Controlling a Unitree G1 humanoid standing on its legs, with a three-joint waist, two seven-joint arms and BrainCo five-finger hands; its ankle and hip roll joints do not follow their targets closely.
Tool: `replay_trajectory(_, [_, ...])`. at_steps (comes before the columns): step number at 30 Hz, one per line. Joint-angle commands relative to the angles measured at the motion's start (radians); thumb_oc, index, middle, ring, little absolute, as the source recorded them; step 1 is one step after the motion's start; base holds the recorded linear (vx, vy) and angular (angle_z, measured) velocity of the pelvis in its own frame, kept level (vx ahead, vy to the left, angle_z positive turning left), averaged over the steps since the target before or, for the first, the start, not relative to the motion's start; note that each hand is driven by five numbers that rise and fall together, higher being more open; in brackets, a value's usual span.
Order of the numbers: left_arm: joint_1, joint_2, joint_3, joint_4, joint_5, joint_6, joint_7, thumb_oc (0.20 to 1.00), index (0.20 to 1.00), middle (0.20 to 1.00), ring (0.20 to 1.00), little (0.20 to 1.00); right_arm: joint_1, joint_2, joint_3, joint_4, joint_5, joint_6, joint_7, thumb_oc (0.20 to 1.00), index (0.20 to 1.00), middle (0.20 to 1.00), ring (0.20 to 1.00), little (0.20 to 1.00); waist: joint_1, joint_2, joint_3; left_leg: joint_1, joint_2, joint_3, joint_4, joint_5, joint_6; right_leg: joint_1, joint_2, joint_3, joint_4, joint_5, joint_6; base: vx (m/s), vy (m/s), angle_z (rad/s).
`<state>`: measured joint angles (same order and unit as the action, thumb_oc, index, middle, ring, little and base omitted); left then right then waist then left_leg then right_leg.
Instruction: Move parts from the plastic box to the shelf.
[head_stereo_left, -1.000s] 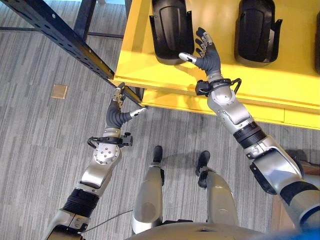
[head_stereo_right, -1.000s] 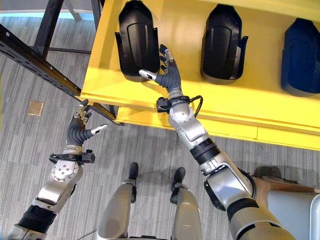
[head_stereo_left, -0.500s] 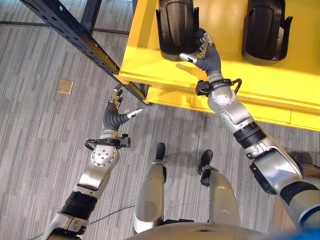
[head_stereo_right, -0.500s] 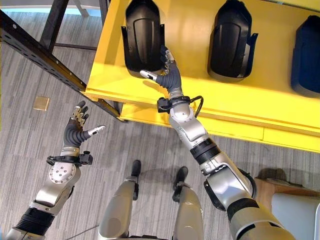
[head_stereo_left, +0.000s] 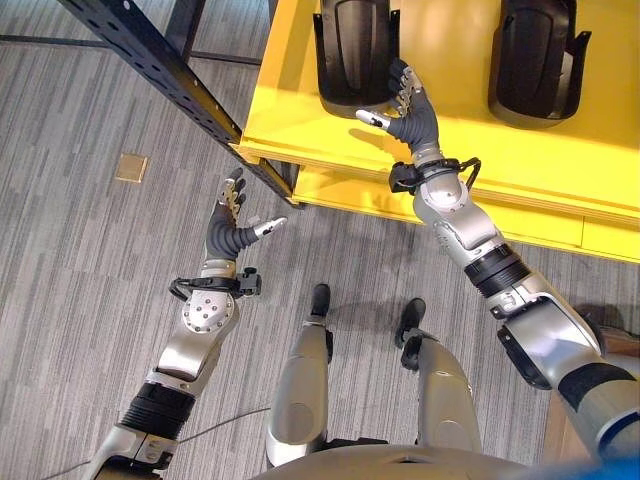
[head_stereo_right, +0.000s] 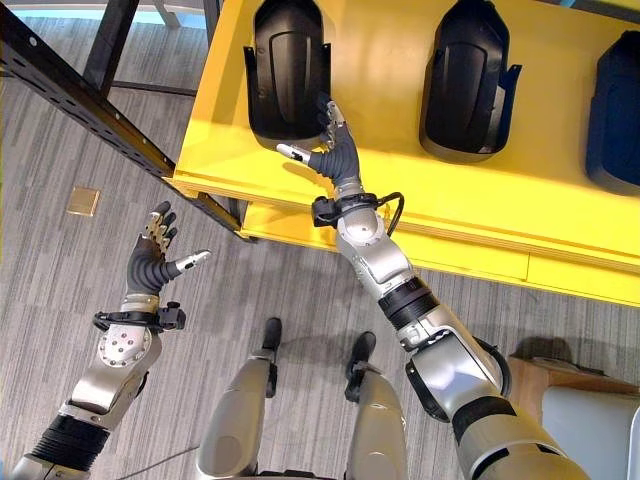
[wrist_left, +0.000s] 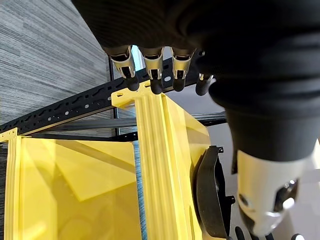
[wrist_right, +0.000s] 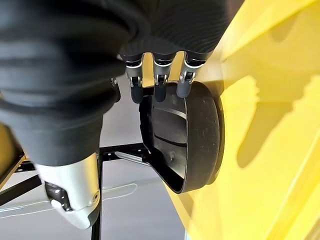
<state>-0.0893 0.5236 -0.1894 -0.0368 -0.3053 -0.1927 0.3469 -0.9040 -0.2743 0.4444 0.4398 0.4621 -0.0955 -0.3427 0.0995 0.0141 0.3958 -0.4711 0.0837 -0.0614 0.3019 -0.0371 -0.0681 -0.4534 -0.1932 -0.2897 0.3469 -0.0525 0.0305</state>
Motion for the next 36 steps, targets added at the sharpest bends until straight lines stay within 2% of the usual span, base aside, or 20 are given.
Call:
replay_trajectory(1, [0.035,0.063,0.021,-0.123,-0.005,-0.066,-0.002,1.000,1.000,1.000,1.000,1.000,-0.093,0.021,-0.001,-0.006,-0.025,-0.051,0.010,1.000,1.000,1.000,1.000,1.000,0.006,-0.015,-0.017,0.013,0.002,0.028,0.058,-0.074,0.030,0.062,-0.041,0.076,-0.042,-0.003,0.089,0.00,0.000,0.00])
replay_trajectory(19, [0.031,0.061,0.020,-0.118,-0.001,-0.062,-0.003,1.000,1.000,1.000,1.000,1.000,-0.066,0.011,-0.012,-0.059,-0.014,-0.061,0.011,1.000,1.000,1.000,1.000,1.000,-0.001,-0.014,-0.017,0.012,0.004,0.032,0.073,-0.081,0.030,0.057,-0.042,0.085,-0.036,-0.002,0.090,0.00,0.000,0.00])
replay_trajectory(27, [0.035,0.054,0.023,-0.115,0.003,-0.056,-0.008,1.000,1.000,1.000,1.000,1.000,-0.021,-0.013,-0.032,-0.141,-0.006,-0.073,0.015,1.000,1.000,1.000,1.000,1.000,-0.011,-0.018,-0.026,0.017,0.006,0.038,0.075,-0.082,0.031,0.062,-0.041,0.089,-0.038,-0.001,0.091,0.00,0.000,0.00])
replay_trajectory(36, [0.037,0.062,0.021,-0.116,-0.001,-0.058,-0.016,1.000,1.000,1.000,1.000,1.000,-0.032,-0.010,-0.036,-0.117,-0.007,-0.074,0.011,1.000,1.000,1.000,1.000,1.000,-0.011,-0.019,-0.032,0.010,0.008,0.035,0.080,-0.082,0.030,0.058,-0.039,0.088,-0.042,0.001,0.090,0.00,-0.001,0.00])
